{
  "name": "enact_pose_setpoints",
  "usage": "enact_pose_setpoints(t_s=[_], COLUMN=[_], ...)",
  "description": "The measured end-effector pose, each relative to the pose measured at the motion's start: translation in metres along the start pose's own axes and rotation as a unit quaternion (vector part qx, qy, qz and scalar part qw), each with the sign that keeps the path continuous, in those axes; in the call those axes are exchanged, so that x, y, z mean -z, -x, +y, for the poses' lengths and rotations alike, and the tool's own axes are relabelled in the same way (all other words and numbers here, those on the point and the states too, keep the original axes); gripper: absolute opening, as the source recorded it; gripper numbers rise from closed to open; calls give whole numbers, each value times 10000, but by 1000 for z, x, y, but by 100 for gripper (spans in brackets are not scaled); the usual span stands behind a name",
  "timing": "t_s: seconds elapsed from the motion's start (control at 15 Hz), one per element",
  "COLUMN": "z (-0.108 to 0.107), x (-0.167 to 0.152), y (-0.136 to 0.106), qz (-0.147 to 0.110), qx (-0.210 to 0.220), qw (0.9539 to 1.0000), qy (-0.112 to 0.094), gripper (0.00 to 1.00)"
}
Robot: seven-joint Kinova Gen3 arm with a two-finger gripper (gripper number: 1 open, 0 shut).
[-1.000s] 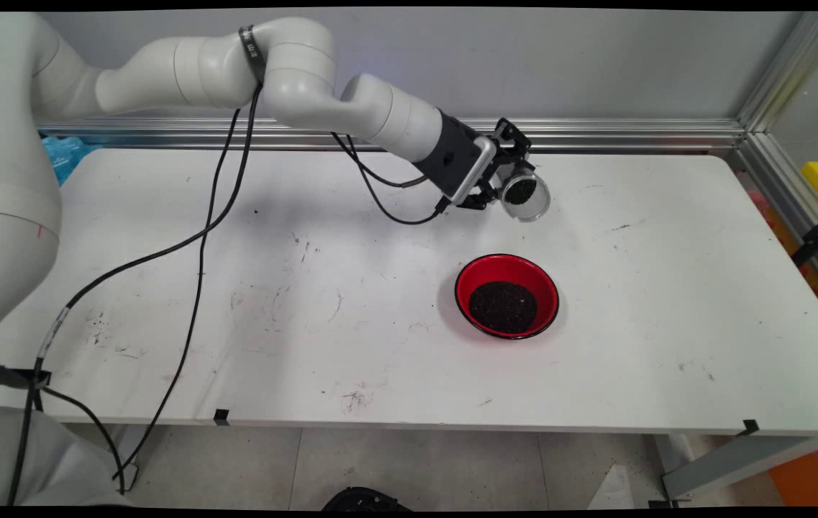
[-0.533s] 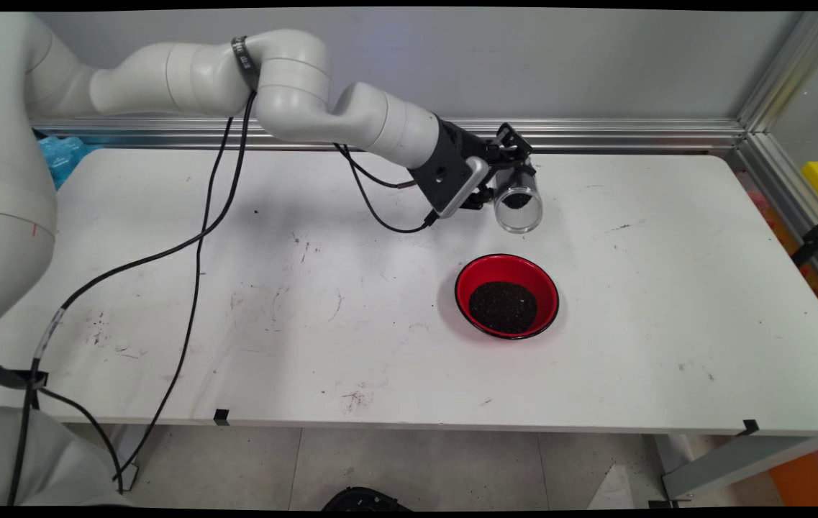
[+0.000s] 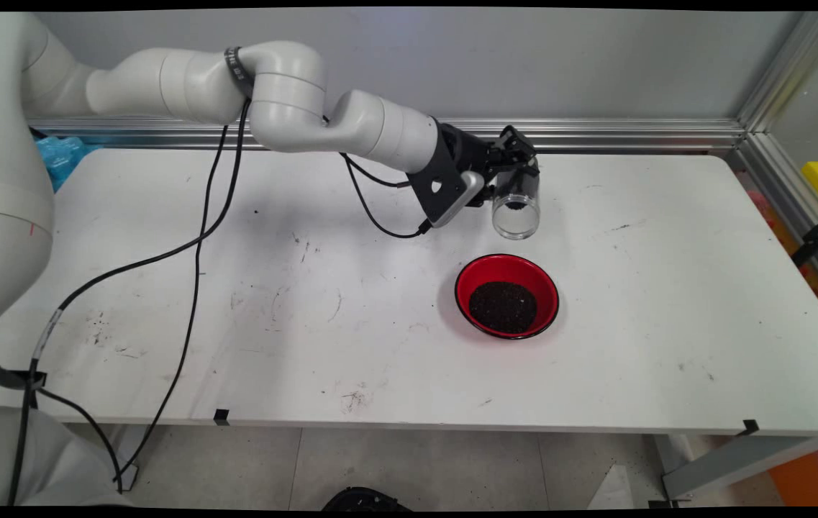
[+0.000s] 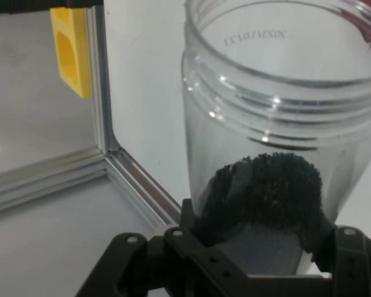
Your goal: Pour the black seasoning powder in the red bowl
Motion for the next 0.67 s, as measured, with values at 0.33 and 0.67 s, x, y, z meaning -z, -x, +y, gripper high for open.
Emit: enact_pose_setpoints(t_s=[0.33, 0.67], z=[2, 9], x=[-3, -10], y=[-12, -22], qz=[-92, -255], qx=[-390, -740], qw=[9990, 9962], qy=[-206, -373], gripper=[0, 0])
